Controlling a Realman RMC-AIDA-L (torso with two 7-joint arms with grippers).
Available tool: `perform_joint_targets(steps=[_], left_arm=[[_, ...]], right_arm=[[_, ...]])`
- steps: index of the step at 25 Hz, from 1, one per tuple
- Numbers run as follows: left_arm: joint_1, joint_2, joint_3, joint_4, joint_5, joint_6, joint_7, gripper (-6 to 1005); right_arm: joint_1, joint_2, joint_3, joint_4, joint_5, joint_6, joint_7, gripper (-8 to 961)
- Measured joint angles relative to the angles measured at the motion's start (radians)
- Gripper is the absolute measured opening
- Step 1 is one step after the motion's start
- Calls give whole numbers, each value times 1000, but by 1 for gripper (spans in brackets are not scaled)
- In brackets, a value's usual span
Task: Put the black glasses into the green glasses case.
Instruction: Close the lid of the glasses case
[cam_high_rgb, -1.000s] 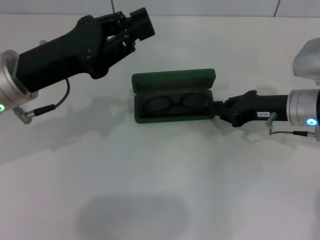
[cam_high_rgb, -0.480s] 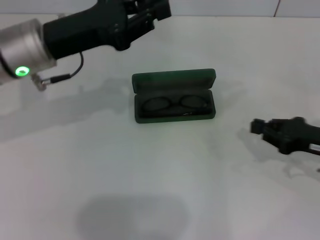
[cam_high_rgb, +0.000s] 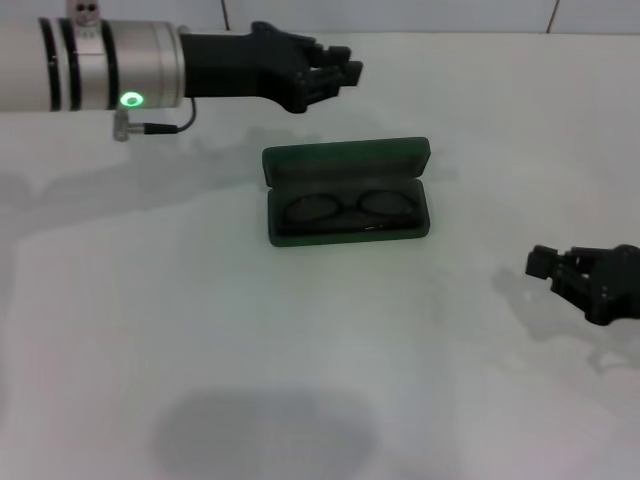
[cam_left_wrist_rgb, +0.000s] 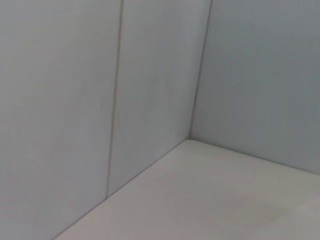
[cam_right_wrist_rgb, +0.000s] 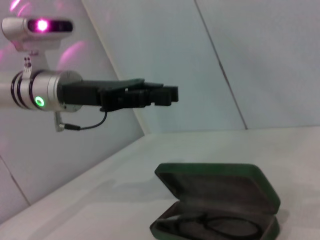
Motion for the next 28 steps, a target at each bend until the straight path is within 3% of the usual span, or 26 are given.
perform_joint_targets(steps=[4,9,19,28], left_arm=[[-8,-18,0,23,-1,-13,-1,226],[-25,6,0,5,57,-25,-28,226],[-103,-1,6,-76,215,-130,-83,229],[-114,-36,9,-97,279,-165,-77,229]], right_arm=[[48,3,-4,22,-15,10,-7,82],[121,4,-11,72,-26,12,-22,82],[124,8,-11,90,-35,19,-28,82],[127,10,-10,140,-26,44,-53,83]])
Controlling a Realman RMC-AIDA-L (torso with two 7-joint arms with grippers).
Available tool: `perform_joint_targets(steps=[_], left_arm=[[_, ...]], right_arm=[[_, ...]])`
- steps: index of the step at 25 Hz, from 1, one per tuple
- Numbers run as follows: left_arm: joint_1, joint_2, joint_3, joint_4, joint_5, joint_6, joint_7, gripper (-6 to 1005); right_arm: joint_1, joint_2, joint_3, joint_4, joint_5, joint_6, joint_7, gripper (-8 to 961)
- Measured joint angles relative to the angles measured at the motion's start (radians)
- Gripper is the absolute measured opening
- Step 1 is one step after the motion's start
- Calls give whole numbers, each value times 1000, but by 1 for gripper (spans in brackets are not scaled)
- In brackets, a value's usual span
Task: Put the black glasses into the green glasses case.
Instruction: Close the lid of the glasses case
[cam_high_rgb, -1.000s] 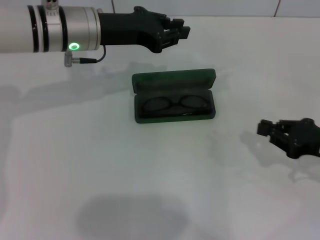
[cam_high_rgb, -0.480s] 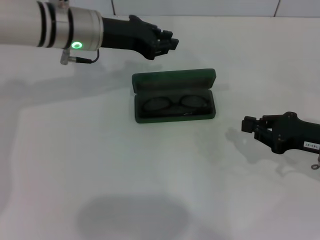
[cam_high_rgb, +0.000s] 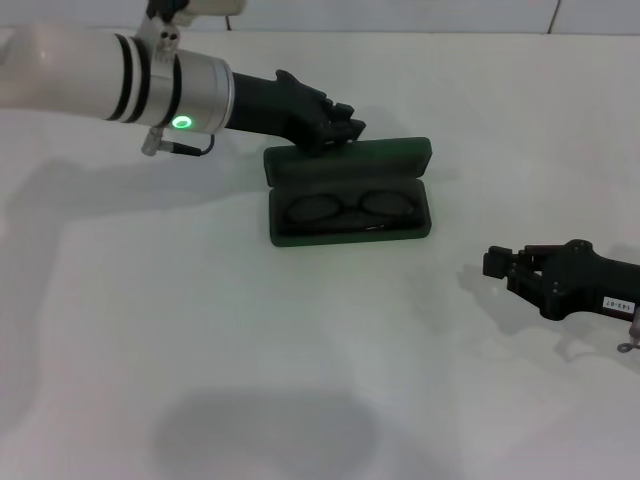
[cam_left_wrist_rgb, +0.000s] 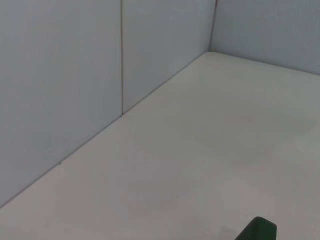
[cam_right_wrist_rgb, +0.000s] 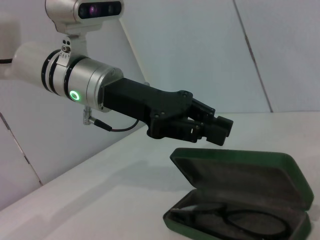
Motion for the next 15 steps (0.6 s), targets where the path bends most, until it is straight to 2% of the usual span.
perform_joint_targets(steps=[7,15], left_arm=[[-4,-13,-1,-3,27,-25,-6,230],[-14,-16,-1,-24,44,-30,-11,230]], right_arm=[[9,3,-1,14,-5,20,-3,83],[10,3,-1,27,2,23,-13,84]])
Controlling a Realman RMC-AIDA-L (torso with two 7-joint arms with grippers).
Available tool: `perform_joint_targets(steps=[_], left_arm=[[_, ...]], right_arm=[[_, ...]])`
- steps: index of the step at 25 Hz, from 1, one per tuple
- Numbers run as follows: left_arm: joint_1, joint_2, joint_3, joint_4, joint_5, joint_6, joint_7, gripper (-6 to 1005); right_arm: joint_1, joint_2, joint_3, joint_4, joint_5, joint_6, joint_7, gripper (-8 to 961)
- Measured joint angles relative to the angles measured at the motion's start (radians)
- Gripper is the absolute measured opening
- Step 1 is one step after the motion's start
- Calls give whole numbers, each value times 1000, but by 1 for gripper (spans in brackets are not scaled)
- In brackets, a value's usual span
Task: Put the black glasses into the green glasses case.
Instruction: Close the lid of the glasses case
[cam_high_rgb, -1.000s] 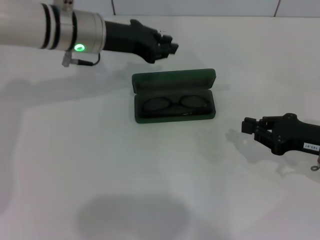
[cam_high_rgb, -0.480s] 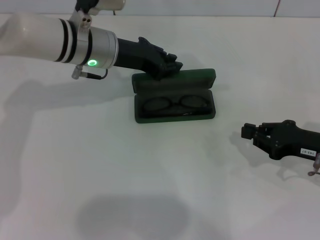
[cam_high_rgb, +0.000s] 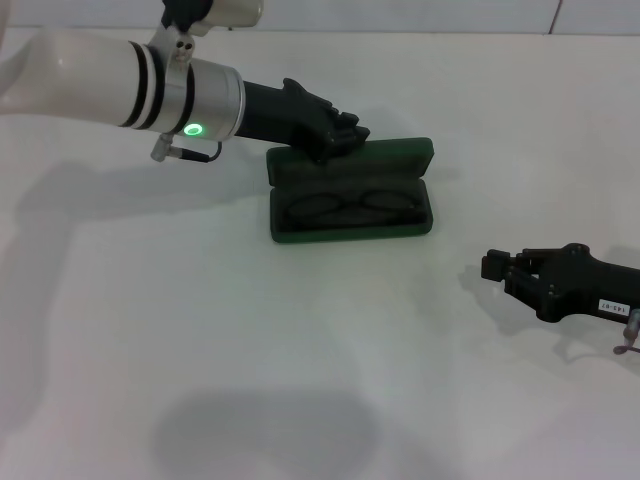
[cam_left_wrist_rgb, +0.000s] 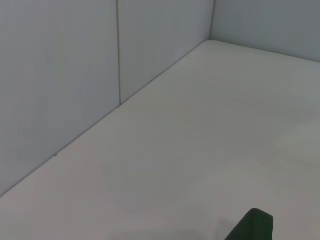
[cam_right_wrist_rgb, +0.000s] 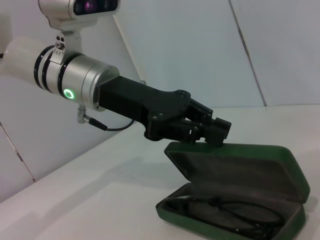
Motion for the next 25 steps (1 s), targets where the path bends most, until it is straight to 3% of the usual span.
perform_joint_targets(steps=[25], left_arm=[[10,-5,4,3,-9,65,-3,221]], right_arm=[[-4,0,0,8,1,13,-2,85]])
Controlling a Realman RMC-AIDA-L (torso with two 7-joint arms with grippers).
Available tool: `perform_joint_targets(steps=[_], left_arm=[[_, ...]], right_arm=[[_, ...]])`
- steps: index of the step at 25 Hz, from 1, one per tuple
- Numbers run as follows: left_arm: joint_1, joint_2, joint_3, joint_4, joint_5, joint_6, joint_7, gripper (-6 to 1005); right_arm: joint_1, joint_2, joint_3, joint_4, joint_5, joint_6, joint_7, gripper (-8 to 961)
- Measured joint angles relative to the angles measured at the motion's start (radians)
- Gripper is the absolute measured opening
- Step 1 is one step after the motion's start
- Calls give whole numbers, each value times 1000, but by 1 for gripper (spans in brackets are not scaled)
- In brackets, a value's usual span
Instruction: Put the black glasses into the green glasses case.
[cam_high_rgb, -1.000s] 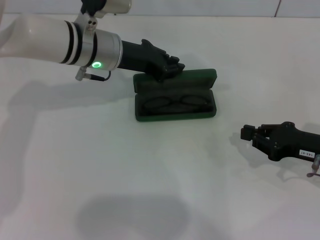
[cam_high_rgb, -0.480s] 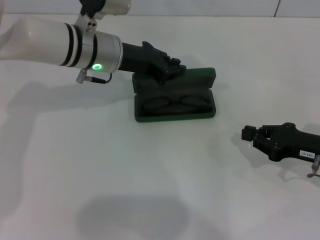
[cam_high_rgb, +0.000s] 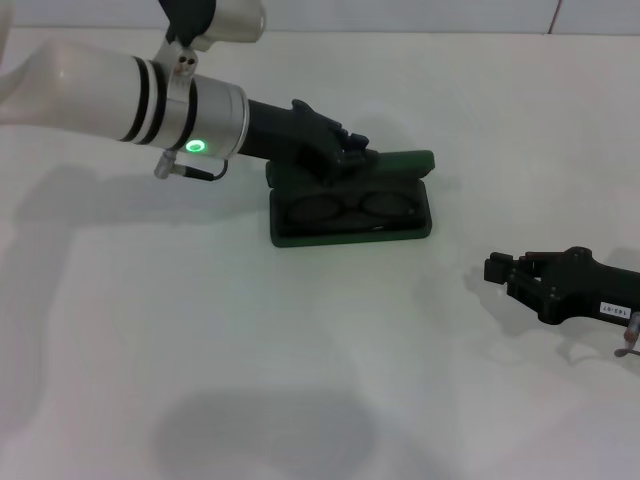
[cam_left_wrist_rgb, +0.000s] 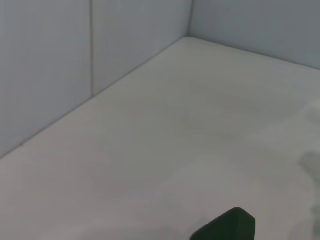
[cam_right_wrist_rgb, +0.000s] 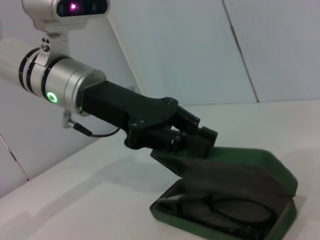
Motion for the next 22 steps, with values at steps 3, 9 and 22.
perform_joint_targets(steps=[3,9,22], left_arm=[[0,3,0,0,7,38,-14,222],[4,-1,0,0,43,72,-23,223],[23,-28,39,23,58,149,-15,227]], right_arm=[[0,0,0,0,0,0,0,85],[1,1,-1,0,0,0,0,86],[3,2,-1,-1,0,-1,0,86]])
